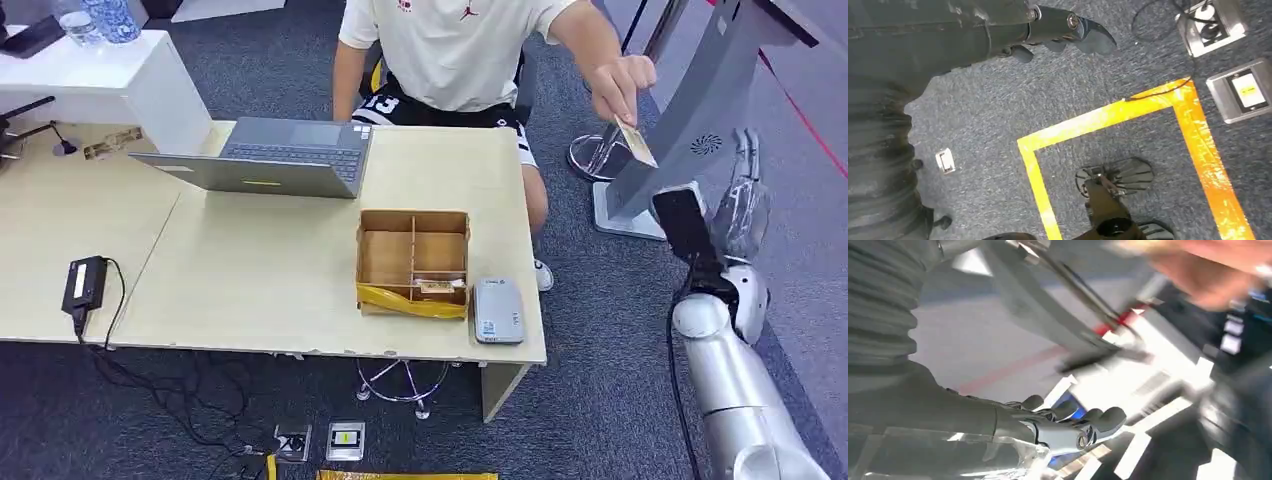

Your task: Pass the card to the sensor for recognition and then transmit it.

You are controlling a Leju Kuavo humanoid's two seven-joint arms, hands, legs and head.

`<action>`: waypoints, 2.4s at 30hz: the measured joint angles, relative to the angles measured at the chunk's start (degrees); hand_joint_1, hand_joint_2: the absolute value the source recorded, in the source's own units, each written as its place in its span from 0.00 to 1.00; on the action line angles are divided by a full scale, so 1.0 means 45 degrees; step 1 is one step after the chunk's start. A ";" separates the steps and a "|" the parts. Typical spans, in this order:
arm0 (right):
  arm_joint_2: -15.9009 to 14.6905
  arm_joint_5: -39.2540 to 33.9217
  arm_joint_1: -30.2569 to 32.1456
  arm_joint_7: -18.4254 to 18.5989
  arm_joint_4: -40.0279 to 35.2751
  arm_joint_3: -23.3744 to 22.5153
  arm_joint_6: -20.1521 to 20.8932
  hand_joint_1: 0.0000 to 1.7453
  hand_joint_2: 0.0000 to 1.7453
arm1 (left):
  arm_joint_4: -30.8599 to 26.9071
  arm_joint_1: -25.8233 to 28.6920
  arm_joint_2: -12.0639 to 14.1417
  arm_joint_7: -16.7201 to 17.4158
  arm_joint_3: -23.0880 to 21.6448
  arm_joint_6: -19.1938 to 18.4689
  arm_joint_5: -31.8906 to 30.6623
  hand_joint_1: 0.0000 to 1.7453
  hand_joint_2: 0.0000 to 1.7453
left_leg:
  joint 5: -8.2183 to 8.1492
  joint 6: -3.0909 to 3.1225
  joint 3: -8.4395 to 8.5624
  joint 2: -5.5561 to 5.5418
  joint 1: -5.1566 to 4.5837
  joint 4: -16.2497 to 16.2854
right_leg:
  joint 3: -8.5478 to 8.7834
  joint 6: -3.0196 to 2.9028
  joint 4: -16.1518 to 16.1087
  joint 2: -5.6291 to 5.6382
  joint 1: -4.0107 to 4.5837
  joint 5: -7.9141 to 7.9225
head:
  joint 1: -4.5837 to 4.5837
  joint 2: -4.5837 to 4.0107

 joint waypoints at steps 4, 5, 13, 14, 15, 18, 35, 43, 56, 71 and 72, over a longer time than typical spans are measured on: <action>0.0224 0.0818 -0.0234 0.0048 -0.1577 0.0025 0.0160 0.00 1.00 | 0.0000 -0.0011 0.0000 -0.0073 0.0000 0.0000 -0.0010 0.00 1.00 | 0.0009 -0.0013 -0.0003 -0.0008 0.0001 -0.0001 | 0.0000 0.0000 0.0001 -0.0014 0.0001 0.0000 | 0.0000 -0.0004; 0.0292 0.0978 -0.0283 0.0029 -0.1912 0.0034 0.0346 0.00 1.00 | 0.0000 -0.0022 0.0000 -0.0083 0.0000 -0.0005 -0.0010 0.00 1.00 | 0.0009 -0.0014 -0.0006 -0.0008 0.0001 -0.0002 | 0.0002 0.0000 0.0003 -0.0014 0.0001 0.0000 | 0.0000 0.0000; 0.1439 0.3018 -0.1069 -0.0112 -0.3372 0.0982 0.1866 0.00 1.00 | 0.0000 -0.0226 -0.0010 0.0024 0.0000 0.0083 -0.0024 0.00 1.00 | 0.0024 -0.0034 -0.0004 -0.0023 0.0003 -0.0003 | -0.0006 -0.0002 0.0023 -0.0026 0.0003 0.0001 | 0.0005 0.0000; 0.1580 0.3225 -0.1138 -0.0175 -0.3421 0.1138 0.2024 0.00 1.00 | -0.0005 -0.0263 -0.0010 0.0029 0.0000 0.0087 -0.0024 0.00 1.00 | 0.0025 -0.0035 -0.0004 -0.0023 0.0003 -0.0003 | -0.0004 -0.0002 0.0025 -0.0025 0.0003 0.0001 | 0.0005 0.0000; 0.1734 0.3458 -0.1201 -0.0267 -0.3464 0.1306 0.2209 0.00 1.00 | 0.0000 -0.0304 -0.0010 0.0034 0.0000 0.0092 -0.0024 0.00 1.00 | 0.0025 -0.0036 -0.0003 -0.0022 0.0003 -0.0003 | -0.0005 -0.0003 0.0026 -0.0023 0.0003 0.0001 | -0.0001 -0.0004; 0.2152 0.4407 -0.1304 -0.0423 -0.3508 0.2070 0.3027 0.00 1.00 | -0.0005 -0.0432 -0.0024 0.0034 0.0000 0.0165 -0.0014 0.00 1.00 | 0.0028 -0.0040 -0.0002 -0.0022 0.0005 -0.0004 | -0.0006 -0.0004 0.0027 -0.0022 0.0005 0.0000 | 0.0004 0.0000; 0.3561 0.4596 -0.0735 0.0481 -0.3149 0.4323 0.4235 0.00 1.00 | -0.0024 -0.0649 -0.0068 0.0350 0.0000 0.0189 -0.0374 0.00 1.00 | 0.0027 -0.0041 -0.0013 -0.0019 0.0004 -0.0003 | -0.0032 -0.0007 0.0025 -0.0008 0.0004 -0.0002 | 0.0005 0.0000; 0.3531 0.4596 -0.0546 0.0747 -0.2964 0.4498 0.4240 0.01 1.00 | -0.0024 -0.0771 -0.0087 0.0442 -0.0025 0.0160 -0.0520 0.00 1.00 | 0.0027 -0.0041 -0.0014 -0.0016 0.0004 -0.0002 | -0.0039 -0.0007 0.0025 0.0001 0.0004 -0.0002 | 0.0005 0.0000; 0.3531 0.4649 -0.0511 0.0864 -0.2959 0.4522 0.4366 0.46 1.00 | -0.0024 -0.0827 -0.0092 0.0442 -0.0029 0.0155 -0.0515 0.00 1.00 | 0.0027 -0.0041 -0.0013 -0.0016 0.0004 -0.0002 | -0.0038 -0.0007 0.0025 0.0001 0.0004 -0.0002 | 0.0005 0.0000; 0.3512 0.4659 -0.0498 0.0898 -0.2959 0.4561 0.4439 0.91 1.00 | -0.0024 -0.0831 -0.0092 0.0442 -0.0029 0.0126 -0.0525 0.00 1.00 | 0.0027 -0.0042 -0.0012 -0.0012 0.0004 -0.0002 | -0.0041 -0.0007 0.0025 0.0004 0.0004 -0.0002 | 0.0005 -0.0005; 0.3503 0.4659 -0.0489 0.0918 -0.2959 0.4566 0.4468 0.91 1.00 | -0.0024 -0.0833 -0.0092 0.0442 -0.0029 0.0117 -0.0525 0.00 1.00 | 0.0027 -0.0042 -0.0011 -0.0012 0.0004 -0.0002 | -0.0041 -0.0007 0.0025 0.0004 0.0004 -0.0002 | 0.0005 -0.0005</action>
